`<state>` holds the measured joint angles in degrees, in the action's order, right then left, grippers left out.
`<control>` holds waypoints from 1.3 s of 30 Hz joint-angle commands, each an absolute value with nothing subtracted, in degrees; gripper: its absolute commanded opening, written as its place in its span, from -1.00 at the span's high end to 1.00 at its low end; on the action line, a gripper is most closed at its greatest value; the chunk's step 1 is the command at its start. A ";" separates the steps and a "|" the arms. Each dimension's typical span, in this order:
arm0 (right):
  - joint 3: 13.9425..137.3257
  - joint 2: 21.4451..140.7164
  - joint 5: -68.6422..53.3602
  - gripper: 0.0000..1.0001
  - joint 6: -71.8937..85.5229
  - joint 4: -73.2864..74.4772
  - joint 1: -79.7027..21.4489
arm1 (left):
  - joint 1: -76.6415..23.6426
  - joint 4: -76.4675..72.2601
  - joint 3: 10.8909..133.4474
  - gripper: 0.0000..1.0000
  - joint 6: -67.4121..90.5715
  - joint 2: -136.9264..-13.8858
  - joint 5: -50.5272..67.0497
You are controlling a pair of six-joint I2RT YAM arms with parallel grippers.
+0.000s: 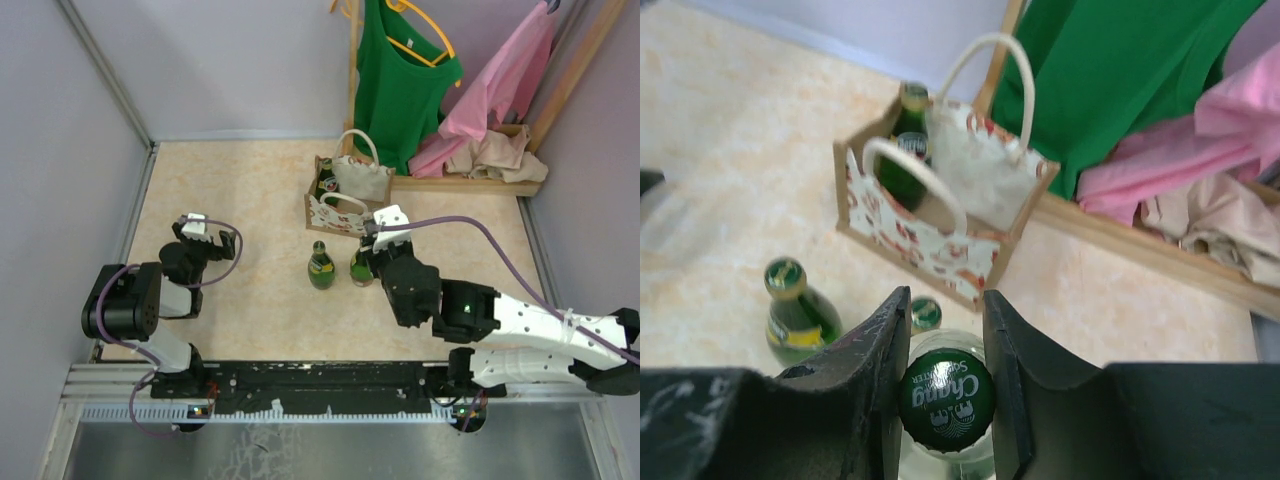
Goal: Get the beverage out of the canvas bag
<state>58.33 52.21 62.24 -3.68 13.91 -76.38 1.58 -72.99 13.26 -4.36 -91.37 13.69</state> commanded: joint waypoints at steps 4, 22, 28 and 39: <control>51.95 45.15 64.97 1.00 12.33 19.04 -77.08 | 1.15 -73.54 13.89 -1.00 -4.64 -91.41 13.79; 34.17 40.41 49.93 1.00 27.17 14.82 -69.67 | 1.19 -73.56 13.89 -1.00 -4.59 -91.41 13.80; 31.33 41.20 47.06 1.00 27.68 11.92 -66.02 | 1.14 -73.56 13.91 -1.00 -4.66 -91.41 13.75; 30.16 45.94 45.79 1.00 26.35 7.52 -64.86 | 1.18 -73.55 13.88 -1.00 -4.66 -91.41 13.80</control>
